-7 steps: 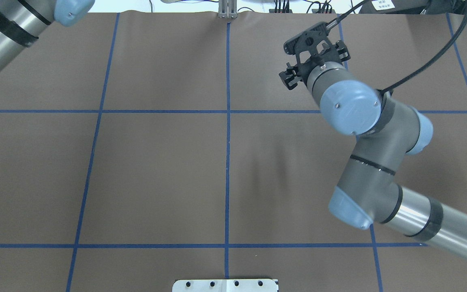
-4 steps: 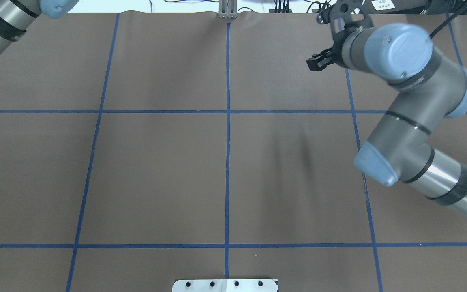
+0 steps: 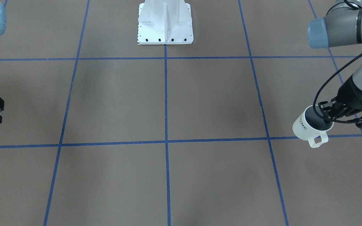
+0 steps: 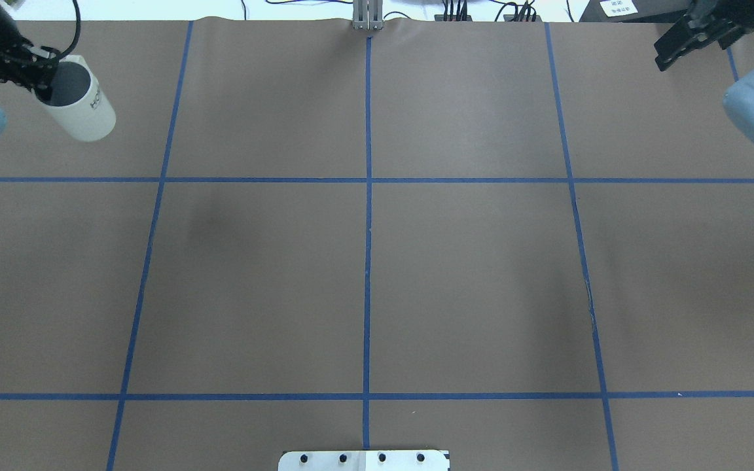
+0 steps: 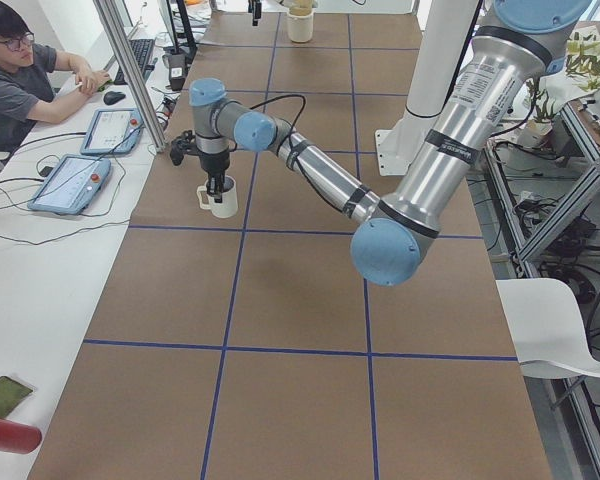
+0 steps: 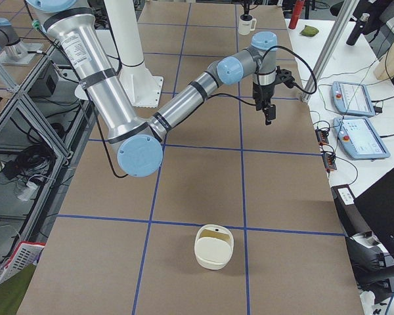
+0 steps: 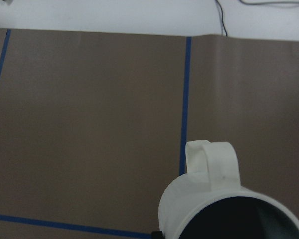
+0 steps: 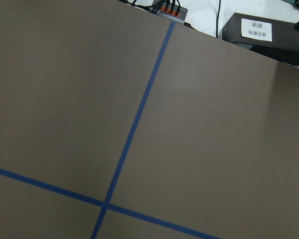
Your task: Left arm hands cup to right arm to dump lemon
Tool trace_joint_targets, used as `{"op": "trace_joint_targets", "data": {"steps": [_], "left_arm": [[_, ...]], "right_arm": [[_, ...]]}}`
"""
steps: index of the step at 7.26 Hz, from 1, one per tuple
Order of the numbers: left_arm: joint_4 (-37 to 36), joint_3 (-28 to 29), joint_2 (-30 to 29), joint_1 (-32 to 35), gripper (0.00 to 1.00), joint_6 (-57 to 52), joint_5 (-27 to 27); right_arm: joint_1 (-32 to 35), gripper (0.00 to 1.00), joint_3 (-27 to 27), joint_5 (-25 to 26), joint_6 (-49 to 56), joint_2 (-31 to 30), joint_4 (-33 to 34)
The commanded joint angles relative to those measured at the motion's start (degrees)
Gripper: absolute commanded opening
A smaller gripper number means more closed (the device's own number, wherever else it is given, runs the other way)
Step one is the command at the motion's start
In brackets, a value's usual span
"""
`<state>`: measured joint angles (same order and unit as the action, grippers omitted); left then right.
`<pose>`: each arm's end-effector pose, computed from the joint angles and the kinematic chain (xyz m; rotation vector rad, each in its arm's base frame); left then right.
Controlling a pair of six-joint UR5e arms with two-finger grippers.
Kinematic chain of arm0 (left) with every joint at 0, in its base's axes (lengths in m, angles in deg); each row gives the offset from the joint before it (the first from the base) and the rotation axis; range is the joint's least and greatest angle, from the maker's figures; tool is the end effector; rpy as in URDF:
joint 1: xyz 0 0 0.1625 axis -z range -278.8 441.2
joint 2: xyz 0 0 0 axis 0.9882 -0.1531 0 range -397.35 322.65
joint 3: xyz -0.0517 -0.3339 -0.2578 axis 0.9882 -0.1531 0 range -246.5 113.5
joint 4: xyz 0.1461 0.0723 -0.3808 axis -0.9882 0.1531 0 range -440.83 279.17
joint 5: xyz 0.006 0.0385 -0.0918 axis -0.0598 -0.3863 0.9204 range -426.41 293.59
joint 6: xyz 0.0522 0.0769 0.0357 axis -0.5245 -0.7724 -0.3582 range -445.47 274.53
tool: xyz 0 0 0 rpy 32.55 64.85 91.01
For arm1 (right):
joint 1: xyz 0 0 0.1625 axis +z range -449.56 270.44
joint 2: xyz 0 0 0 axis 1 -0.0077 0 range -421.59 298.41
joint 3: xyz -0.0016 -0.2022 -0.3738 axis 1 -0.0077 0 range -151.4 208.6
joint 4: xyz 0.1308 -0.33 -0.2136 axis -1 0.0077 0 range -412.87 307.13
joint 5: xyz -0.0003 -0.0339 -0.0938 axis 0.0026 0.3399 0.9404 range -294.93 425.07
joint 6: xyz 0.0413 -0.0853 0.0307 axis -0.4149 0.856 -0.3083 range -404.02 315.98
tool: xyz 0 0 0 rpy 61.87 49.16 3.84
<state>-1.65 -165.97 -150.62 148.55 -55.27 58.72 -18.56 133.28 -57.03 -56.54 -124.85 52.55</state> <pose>0.1688 -0.6021 0.3790 0.0624 0.7069 -0.0089 -0.1233 -0.6048 0.3146 0.2762 -0.6509 -0.2355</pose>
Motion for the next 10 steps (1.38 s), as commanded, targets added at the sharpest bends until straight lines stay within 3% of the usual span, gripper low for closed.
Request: {"op": "trace_joint_targets", "data": {"steps": [1,3,4,6,7,10], "left_arm": [[0.3,-2.5,10.5,0.2,0.0,-4.4,3.5],[5.3,-3.6,17.9,0.1,0.0,-3.3,7.3],[9.3,-3.4,20.5,0.0,0.0,-1.0,8.7],[25.8,-0.3,25.2,-0.5,0.0,10.4,8.3],[29.3,0.5,25.2,-0.5,0.0,16.8,8.2],[29.4,0.5,25.1,-5.1,0.0,20.2,7.5]], "right_arm": [[3.7,1.0,-0.2,-5.1,6.2,-1.2,5.9],[6.7,1.0,0.3,-11.2,6.2,-4.7,5.9],[7.0,1.0,0.3,-11.3,6.3,-5.4,5.9],[7.1,1.0,0.6,-11.4,6.2,-5.8,5.9],[7.1,1.0,0.8,-11.4,6.2,-6.0,5.9],[7.1,1.0,1.7,-11.2,6.2,-7.7,5.2]]}}
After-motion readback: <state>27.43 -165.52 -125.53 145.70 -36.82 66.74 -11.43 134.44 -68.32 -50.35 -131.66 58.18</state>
